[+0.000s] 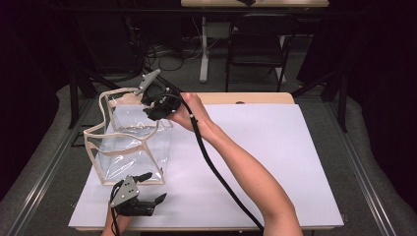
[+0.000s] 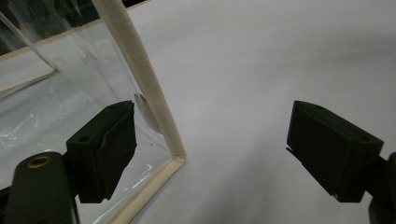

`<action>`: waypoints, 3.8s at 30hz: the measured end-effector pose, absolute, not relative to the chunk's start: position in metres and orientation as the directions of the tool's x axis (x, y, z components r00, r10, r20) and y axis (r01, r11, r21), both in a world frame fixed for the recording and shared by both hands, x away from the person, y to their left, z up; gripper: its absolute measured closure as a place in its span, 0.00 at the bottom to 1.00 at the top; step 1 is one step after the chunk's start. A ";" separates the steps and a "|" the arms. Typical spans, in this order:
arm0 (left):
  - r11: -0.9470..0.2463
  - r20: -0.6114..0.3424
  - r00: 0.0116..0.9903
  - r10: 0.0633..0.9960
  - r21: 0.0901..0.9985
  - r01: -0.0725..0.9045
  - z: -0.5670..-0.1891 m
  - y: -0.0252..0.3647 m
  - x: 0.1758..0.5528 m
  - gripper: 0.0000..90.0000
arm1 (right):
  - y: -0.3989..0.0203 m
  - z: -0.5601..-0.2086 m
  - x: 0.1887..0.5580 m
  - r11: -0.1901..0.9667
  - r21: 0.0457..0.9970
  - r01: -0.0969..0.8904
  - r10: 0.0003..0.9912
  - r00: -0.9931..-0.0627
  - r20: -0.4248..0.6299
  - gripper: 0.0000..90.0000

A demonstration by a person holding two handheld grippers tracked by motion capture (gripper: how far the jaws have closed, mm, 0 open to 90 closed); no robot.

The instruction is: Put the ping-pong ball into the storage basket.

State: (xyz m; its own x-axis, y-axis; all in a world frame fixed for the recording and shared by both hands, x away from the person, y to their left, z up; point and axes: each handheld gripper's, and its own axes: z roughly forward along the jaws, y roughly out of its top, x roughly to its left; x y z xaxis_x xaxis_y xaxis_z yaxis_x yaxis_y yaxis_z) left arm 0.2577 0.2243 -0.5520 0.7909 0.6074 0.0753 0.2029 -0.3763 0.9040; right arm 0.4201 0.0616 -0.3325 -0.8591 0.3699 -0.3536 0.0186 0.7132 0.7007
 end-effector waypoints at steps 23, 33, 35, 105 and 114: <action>-0.376 0.074 0.791 0.607 0.904 0.204 -0.552 0.224 0.258 0.18 | 0.081 -0.343 0.415 0.760 0.650 0.015 0.309 -0.888 -0.341 0.57; -0.377 0.074 0.793 0.605 0.904 0.203 -0.552 0.224 0.258 0.18 | 0.086 -0.347 0.415 0.780 0.626 0.026 0.293 -0.898 -0.328 0.57; -0.376 0.075 0.793 0.605 0.905 0.201 -0.552 0.224 0.258 0.18 | 0.086 -0.348 0.415 0.782 0.622 0.028 0.288 -0.902 -0.322 0.57; -0.376 0.071 0.790 0.608 0.903 0.208 -0.551 0.222 0.259 0.18 | 0.003 -0.348 0.420 0.672 0.724 0.157 0.418 -0.888 -0.195 0.05; -0.378 0.071 0.792 0.607 0.902 0.209 -0.551 0.221 0.261 0.18 | -0.025 -0.357 0.417 0.662 0.727 0.180 0.450 -0.872 -0.193 0.04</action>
